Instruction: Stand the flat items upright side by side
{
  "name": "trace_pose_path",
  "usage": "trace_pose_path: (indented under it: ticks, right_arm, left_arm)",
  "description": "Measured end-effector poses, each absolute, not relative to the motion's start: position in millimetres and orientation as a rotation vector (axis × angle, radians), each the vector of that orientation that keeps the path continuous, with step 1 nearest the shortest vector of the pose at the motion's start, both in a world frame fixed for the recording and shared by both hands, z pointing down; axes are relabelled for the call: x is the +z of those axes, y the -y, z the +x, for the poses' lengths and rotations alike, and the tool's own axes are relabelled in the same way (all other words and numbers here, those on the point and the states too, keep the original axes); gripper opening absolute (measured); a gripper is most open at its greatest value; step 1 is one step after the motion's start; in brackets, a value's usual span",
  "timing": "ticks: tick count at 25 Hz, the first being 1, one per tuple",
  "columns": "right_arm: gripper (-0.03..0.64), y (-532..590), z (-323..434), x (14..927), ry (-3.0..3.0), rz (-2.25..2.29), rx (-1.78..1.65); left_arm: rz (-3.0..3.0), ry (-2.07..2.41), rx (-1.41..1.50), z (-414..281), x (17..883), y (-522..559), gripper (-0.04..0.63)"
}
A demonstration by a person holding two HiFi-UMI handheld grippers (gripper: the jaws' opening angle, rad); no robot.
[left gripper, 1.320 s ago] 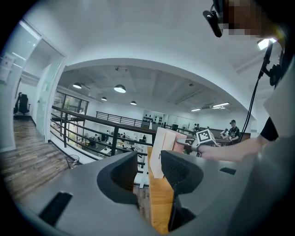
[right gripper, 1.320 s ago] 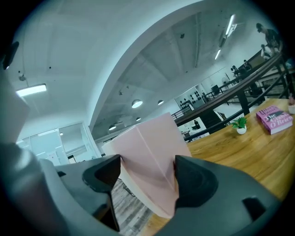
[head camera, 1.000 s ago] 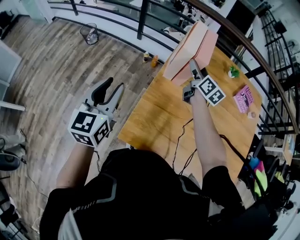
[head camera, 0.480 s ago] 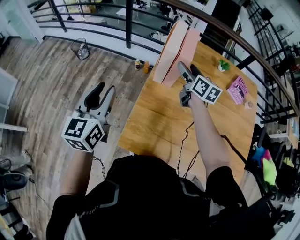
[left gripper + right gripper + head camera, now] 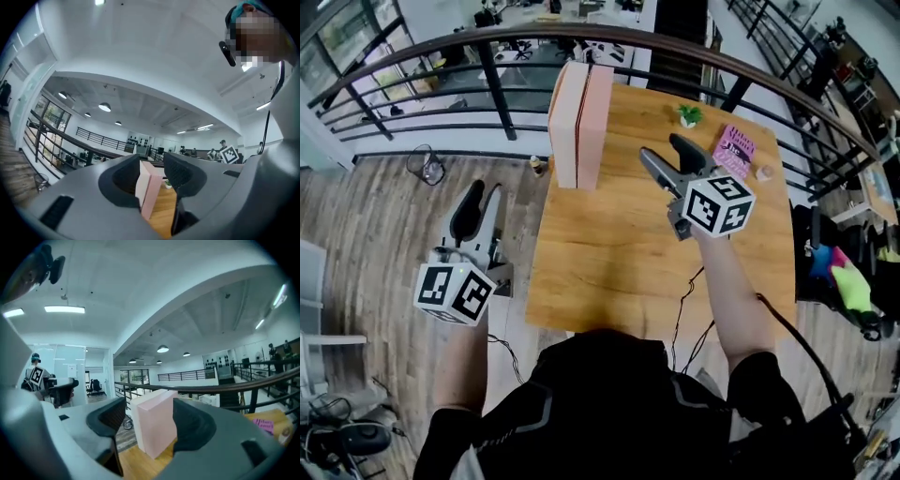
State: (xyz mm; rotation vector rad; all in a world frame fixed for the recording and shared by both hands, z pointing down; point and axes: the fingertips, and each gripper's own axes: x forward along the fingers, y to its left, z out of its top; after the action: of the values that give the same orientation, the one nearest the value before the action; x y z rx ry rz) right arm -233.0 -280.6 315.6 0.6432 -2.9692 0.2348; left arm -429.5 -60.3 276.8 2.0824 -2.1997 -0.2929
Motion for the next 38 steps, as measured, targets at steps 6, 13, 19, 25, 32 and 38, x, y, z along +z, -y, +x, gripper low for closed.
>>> trace_pose_path:
  ticks: [6,13,19,25,32,38]
  right_arm:
    - [0.267,277,-130,277,2.975,0.794,0.114]
    - [0.215,273,-29,242,2.977,0.864,0.052]
    - [0.130,264,40,220,2.937,0.908,-0.057]
    - [0.011,264,98,199,2.959,0.947,-0.112]
    - [0.009,275,138,209,2.944,0.897,-0.120]
    - [0.009,290,147,216,2.960,0.919,-0.083]
  left_arm:
    - [2.271,1.990,-0.278,-360,250,94,0.160]
    - [2.401,2.001,-0.190,-282,215,127,0.105]
    - [2.396,2.078,-0.089,-228,199,146,0.083]
    - [2.319,2.138,-0.117,-188,201,166,0.037]
    - [2.269,2.106,-0.148,-147,217,169,0.029]
    - [2.243,2.131,-0.061,-141,213,167,0.029]
